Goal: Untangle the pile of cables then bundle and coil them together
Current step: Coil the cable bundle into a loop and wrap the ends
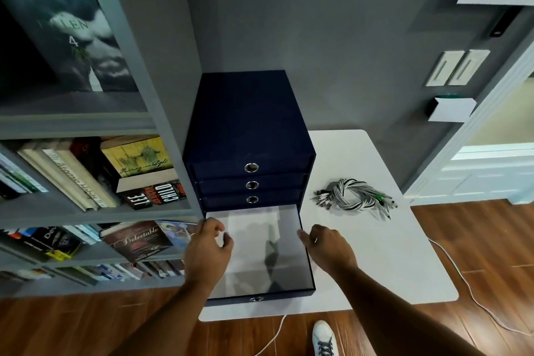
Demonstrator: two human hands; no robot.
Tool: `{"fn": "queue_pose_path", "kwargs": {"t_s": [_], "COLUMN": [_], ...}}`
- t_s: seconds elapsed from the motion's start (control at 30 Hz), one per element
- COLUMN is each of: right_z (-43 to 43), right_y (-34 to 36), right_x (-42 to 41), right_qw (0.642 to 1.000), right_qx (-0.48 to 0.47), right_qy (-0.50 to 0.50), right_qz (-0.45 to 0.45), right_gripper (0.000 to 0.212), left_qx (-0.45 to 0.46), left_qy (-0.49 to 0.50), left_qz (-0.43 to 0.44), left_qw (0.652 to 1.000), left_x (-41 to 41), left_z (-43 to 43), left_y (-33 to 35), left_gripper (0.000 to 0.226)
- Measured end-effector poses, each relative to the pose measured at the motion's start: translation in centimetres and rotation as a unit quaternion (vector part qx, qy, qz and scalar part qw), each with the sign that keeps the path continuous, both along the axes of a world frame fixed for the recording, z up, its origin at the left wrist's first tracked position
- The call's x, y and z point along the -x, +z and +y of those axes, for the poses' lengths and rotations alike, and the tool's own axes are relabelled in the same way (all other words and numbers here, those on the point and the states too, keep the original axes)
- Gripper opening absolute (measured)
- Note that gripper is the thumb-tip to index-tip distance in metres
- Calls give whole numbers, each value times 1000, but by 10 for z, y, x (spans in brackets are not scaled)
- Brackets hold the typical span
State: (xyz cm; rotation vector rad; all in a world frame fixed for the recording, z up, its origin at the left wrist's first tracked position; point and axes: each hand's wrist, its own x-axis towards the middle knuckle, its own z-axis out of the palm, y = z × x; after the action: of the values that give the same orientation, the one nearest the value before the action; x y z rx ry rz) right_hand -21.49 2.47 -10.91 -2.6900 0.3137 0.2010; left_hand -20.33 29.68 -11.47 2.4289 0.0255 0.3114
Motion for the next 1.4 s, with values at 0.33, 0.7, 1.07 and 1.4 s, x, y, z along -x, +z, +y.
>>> {"fn": "queue_pose_path", "kwargs": {"t_s": [0.33, 0.7, 1.07, 1.4], "right_z": [-81, -190, -210, -173], "right_y": [33, 4, -35, 4], "right_x": [-41, -114, -129, -86], "right_qw": [995, 997, 993, 958], "right_qx": [10, 53, -19, -239], "right_qy": [-47, -50, -74, -125], "right_qz": [-83, -26, 93, -101], "right_gripper": [36, 33, 32, 15], "left_qx": [92, 9, -95, 198], "left_qy": [-323, -294, -178, -246], "left_qz": [57, 136, 269, 204], "left_qw": [940, 946, 942, 927], "left_x": [-42, -114, -154, -110], "left_z": [-126, -255, -300, -261], "left_y": [30, 11, -25, 9], "left_gripper": [17, 41, 57, 15]}}
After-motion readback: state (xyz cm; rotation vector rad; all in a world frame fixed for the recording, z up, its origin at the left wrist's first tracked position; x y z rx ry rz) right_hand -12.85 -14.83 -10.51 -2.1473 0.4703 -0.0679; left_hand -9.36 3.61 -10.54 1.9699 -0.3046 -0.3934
